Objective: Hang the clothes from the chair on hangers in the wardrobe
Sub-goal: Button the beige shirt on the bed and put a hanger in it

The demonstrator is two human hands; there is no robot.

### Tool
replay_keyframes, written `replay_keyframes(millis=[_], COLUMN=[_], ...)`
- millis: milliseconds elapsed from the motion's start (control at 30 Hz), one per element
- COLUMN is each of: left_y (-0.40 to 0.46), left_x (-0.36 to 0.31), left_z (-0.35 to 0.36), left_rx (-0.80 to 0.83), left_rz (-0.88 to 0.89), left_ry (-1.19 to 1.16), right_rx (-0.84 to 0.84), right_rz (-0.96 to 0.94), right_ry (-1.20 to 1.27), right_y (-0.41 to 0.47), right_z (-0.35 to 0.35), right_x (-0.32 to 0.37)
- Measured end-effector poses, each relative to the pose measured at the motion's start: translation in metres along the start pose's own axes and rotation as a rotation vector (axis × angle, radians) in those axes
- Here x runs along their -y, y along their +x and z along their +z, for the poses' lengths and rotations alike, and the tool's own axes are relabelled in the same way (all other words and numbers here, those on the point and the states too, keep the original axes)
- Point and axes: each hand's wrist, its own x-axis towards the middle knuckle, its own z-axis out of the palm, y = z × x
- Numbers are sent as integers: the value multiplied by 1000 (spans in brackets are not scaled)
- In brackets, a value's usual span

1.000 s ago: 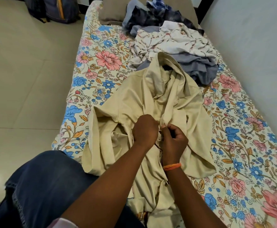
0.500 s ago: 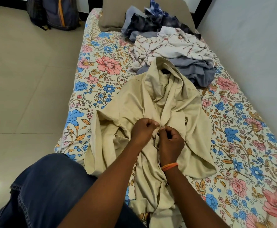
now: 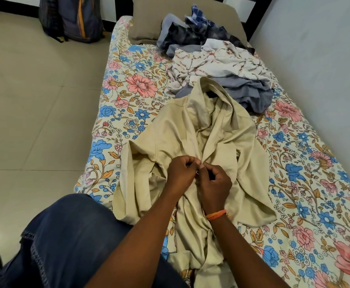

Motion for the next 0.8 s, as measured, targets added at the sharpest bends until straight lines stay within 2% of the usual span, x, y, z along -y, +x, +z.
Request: replay_keyframes(millis=[267,433,567,800], left_y=[-8,-6,-2,3], left_x=[-6,-5,-4,-2], left_z=[-2,-2,-1,-4], left_rx=[18,-16,-20,40], left_rz=[40,41,15,-54], left_ry=[66,118,117,-15], right_rx=[154,143,181,277], right_rz=[247,294,316,490], right_ry=[164,129,229,419], right_y=[14,12,14,25], right_z=[-12,-9,-14,-25], right_x=[-4,-5,0,9])
